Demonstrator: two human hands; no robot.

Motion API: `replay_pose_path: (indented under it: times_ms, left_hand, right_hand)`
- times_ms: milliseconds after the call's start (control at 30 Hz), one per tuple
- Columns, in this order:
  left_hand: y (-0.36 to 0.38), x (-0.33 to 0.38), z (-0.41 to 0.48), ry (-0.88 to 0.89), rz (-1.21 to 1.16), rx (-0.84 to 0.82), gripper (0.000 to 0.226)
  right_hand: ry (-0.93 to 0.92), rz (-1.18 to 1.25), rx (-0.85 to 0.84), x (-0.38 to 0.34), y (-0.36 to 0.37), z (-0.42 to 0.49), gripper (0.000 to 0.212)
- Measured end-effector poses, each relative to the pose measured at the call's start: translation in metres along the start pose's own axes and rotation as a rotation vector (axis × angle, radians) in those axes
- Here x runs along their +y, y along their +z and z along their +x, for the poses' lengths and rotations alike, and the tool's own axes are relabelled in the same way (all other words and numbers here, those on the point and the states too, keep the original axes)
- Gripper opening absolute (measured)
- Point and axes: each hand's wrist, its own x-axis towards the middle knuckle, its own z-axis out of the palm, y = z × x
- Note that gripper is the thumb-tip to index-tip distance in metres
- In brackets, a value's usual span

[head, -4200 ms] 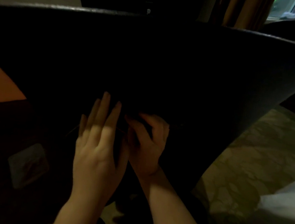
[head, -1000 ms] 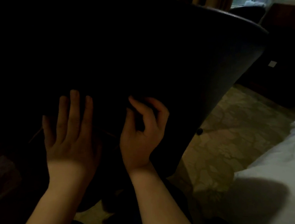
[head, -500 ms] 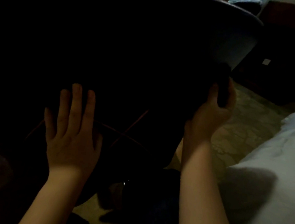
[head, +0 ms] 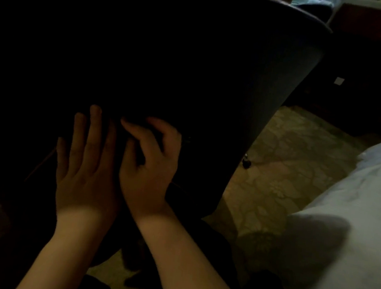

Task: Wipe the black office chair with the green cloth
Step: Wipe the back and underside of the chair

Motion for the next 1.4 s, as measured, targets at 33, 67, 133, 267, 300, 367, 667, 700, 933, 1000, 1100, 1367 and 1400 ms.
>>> replay_pose_path:
  times_ms: [33, 67, 133, 267, 300, 367, 667, 700, 933, 1000, 1100, 1367, 1400]
  left_hand:
    - [-0.003, -0.004, -0.001, 0.019, -0.022, 0.013, 0.087]
    - [-0.006, -0.008, -0.002, 0.042, -0.046, 0.033, 0.084]
    - [-0.014, -0.014, -0.003, 0.092, -0.073, 0.084, 0.077]
    - [-0.025, -0.017, -0.002, 0.151, -0.086, 0.136, 0.063]
    - [-0.027, -0.017, -0.003, 0.151, -0.076, 0.141, 0.063]
    - [-0.03, -0.019, -0.004, 0.129, -0.055, 0.142, 0.066]
    - [-0.031, -0.022, -0.011, -0.083, -0.051, 0.199, 0.074]
    - [-0.03, -0.022, -0.013, -0.102, -0.056, 0.213, 0.075]
    - [-0.026, -0.023, -0.021, -0.215, -0.065, 0.193, 0.081]
    - [-0.024, -0.024, -0.022, -0.171, -0.05, 0.179, 0.081]
    - [-0.022, -0.023, -0.022, -0.138, -0.05, 0.173, 0.084]
    - [-0.013, -0.021, -0.022, -0.099, -0.059, 0.166, 0.085]
    - [-0.012, -0.021, -0.022, -0.098, -0.059, 0.168, 0.085]
  right_hand:
    - [-0.005, 0.019, 0.016, 0.0, 0.003, -0.001, 0.024]
    - [-0.004, 0.036, 0.034, 0.0, 0.005, -0.002, 0.024]
    - [-0.008, 0.045, 0.051, 0.0, 0.008, -0.004, 0.022]
    - [-0.023, 0.036, 0.073, 0.002, 0.011, -0.007, 0.02]
    - [-0.034, 0.029, 0.08, 0.005, 0.012, -0.006, 0.019]
    - [-0.053, 0.014, 0.084, 0.012, 0.008, -0.003, 0.018]
    - [0.225, -0.106, 0.24, 0.064, -0.039, 0.025, 0.024]
    - [0.273, -0.104, 0.28, 0.075, -0.045, 0.03, 0.025]
    - [0.603, -0.009, 0.383, 0.13, -0.07, 0.045, 0.026]
    - [0.655, 0.02, 0.373, 0.139, -0.071, 0.045, 0.027]
    - [0.705, 0.014, 0.277, 0.139, -0.071, 0.042, 0.027]
    - [0.355, -0.007, 0.209, 0.073, -0.042, 0.021, 0.031]
    - [0.299, -0.012, 0.179, 0.065, -0.036, 0.015, 0.03]
